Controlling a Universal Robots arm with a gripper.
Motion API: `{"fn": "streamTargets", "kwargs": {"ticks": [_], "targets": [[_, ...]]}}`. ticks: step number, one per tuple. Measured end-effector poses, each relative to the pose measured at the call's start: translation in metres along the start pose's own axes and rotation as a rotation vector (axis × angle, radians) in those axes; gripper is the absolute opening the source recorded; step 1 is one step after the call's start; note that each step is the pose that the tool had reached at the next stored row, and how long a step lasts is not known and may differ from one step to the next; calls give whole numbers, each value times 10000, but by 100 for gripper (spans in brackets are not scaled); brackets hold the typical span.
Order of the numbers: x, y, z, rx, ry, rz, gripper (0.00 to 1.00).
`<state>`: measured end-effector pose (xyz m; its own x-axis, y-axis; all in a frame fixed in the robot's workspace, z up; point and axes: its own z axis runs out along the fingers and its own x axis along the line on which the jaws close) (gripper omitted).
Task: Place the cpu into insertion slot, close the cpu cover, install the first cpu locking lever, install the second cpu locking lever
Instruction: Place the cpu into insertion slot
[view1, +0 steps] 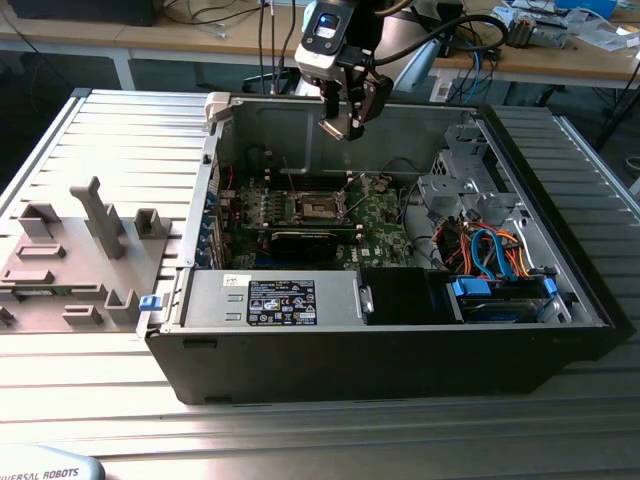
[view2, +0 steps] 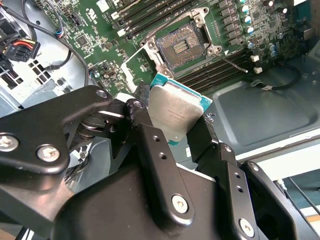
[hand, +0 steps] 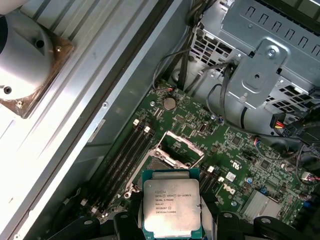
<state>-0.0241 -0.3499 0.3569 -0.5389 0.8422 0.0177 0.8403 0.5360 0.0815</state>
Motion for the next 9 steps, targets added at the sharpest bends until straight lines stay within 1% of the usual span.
{"fn": "streamTargets", "kwargs": {"ticks": [9], "targets": [[0, 0, 0, -1, -4, 51, 54]]}}
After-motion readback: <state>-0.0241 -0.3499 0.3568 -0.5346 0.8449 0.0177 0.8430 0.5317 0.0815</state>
